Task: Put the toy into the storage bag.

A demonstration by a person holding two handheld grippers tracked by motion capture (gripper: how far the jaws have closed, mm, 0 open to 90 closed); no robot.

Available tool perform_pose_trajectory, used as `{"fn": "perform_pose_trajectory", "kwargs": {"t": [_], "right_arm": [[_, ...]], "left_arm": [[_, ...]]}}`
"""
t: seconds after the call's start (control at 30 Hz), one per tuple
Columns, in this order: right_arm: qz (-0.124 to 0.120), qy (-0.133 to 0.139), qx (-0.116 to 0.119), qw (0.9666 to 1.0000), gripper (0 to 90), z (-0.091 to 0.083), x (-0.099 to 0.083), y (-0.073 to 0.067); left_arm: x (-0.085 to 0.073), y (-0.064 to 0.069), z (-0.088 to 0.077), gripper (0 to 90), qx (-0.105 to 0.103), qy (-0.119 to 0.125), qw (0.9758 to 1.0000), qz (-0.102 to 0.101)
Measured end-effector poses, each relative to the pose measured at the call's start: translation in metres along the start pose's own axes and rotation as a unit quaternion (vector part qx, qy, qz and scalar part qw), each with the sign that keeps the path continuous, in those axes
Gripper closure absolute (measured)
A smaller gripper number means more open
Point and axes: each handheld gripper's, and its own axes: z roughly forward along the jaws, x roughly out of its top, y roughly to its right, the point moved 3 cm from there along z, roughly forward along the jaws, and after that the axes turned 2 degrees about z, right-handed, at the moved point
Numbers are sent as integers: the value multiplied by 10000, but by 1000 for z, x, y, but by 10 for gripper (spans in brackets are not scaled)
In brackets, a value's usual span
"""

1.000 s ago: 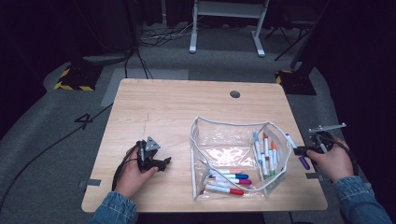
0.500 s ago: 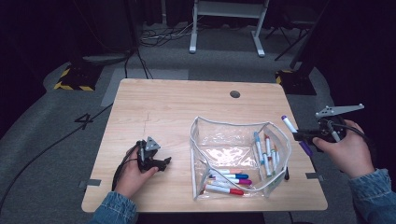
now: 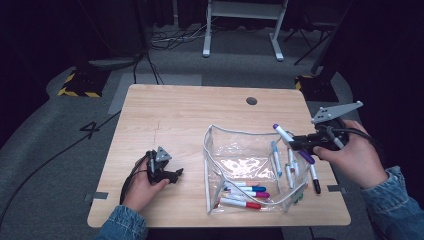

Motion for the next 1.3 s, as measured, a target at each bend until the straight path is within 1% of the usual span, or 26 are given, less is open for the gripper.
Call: {"fn": "perform_pose_trajectory", "kwargs": {"t": [0.13, 0.17, 0.2, 0.23, 0.27, 0.3, 0.33, 0.4, 0.6, 0.67, 0.7, 0.73, 0.93, 0.97, 1.03, 1.07, 1.13, 1.2, 1.27, 1.3], "right_arm": [[-242, -95, 233, 9994, 769, 13, 10, -17], [-242, -95, 233, 9994, 769, 13, 10, -17], [-349, -194, 352, 9986, 769, 22, 14, -24], [-349, -194, 352, 9986, 769, 22, 14, -24], [-460, -292, 434, 9976, 769, 31, 18, -31], [-460, -292, 434, 9976, 769, 31, 18, -31], [-548, -378, 526, 9964, 769, 41, 21, -37], [-637, -480, 603, 9950, 770, 50, 23, -41], [-770, -815, 812, 9904, 770, 82, 25, -56], [-794, -930, 860, 9888, 770, 91, 24, -58], [-794, -930, 860, 9888, 770, 91, 24, -58], [-828, -1085, 896, 9866, 770, 103, 20, -60], [-912, -1450, 938, 9807, 770, 127, 9, -59], [-948, -1522, 941, 9793, 769, 130, 7, -59], [-983, -1618, 944, 9774, 769, 135, 3, -58], [-1021, -1711, 946, 9754, 769, 138, 0, -57], [-1045, -1810, 954, 9732, 769, 142, -3, -57], [-1115, -1938, 936, 9702, 769, 145, -6, -57], [-1106, -1968, 942, 9696, 769, 146, -7, -57], [-1123, -1995, 946, 9688, 769, 147, -9, -58]], "left_arm": [[0, 0, 0, 202, 2, 0, 10000, 1], [0, 0, 0, 202, 2, 0, 10000, 1], [0, 0, 0, 202, 1, 1, 10000, -1], [0, 0, 0, 202, 1, 1, 10000, -1], [0, 0, 0, 202, 0, 1, 10000, -1], [0, 0, 0, 202, 0, 1, 10000, -1], [0, 0, 0, 202, 0, 1, 10000, -2], [0, 0, 0, 202, -1, 1, 10000, -2], [0, 0, 0, 202, 0, 1, 10000, 1], [0, 0, 0, 202, 0, 2, 10000, 1], [0, 0, 0, 202, 0, 2, 10000, 1], [0, 0, 0, 202, -1, 1, 10000, 0], [0, 0, 0, 201, -4, 1, 10000, 0], [0, 0, 0, 202, -4, -8, 10000, 11], [0, 0, 0, 201, -4, -9, 10000, 12], [0, 0, 0, 201, -4, -10, 10000, 14], [0, 0, 0, 201, -5, -9, 10000, 11], [0, 0, 0, 201, -4, -8, 10000, 10], [0, 0, 0, 201, -3, -9, 10000, 10], [0, 0, 0, 201, -3, -9, 10000, 10]]}}
